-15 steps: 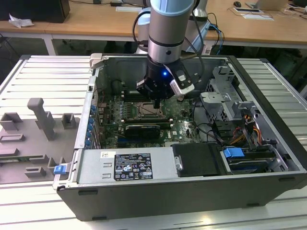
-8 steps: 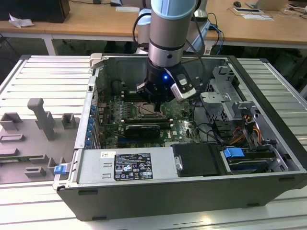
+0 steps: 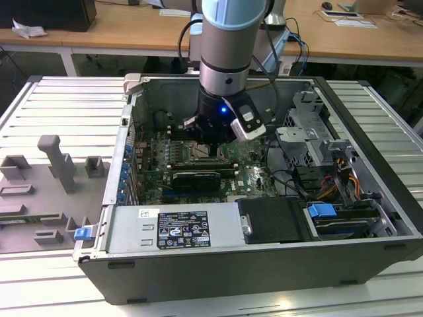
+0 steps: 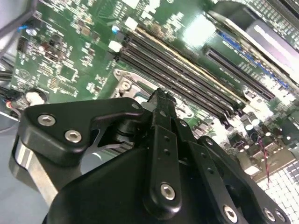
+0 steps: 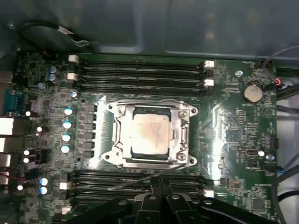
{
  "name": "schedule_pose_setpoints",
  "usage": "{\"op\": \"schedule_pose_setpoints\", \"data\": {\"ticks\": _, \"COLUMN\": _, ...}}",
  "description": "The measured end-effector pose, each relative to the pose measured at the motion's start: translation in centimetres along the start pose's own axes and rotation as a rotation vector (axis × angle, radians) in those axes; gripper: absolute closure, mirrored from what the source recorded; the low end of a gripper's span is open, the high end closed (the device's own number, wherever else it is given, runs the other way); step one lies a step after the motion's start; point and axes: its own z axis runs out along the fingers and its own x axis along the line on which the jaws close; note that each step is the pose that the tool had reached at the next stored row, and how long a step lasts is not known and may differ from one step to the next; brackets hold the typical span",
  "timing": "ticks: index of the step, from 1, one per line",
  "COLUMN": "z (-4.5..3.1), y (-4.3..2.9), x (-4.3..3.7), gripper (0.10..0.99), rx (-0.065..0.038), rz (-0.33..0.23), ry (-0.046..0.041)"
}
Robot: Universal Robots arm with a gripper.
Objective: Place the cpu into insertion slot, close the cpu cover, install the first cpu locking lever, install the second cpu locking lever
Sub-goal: 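Install the second cpu locking lever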
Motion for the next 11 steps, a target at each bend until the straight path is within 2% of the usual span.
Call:
{"op": "schedule_pose_setpoints", "data": {"ticks": 4, "z": 0.09, "y": 0.02, "x": 1.03, "gripper": 0.98, "rx": -0.004, "rz": 0.0, "ry": -0.0001}}
{"op": "schedule_pose_setpoints", "data": {"ticks": 9, "z": 0.3, "y": -0.02, "x": 1.45, "gripper": 0.98, "rx": -0.01, "rz": -0.001, "ry": -0.0002}}
{"op": "schedule_pose_setpoints", "data": {"ticks": 11, "z": 0.6, "y": -0.09, "x": 1.47, "gripper": 0.98, "rx": -0.019, "rz": -0.001, "ry": -0.0005}}
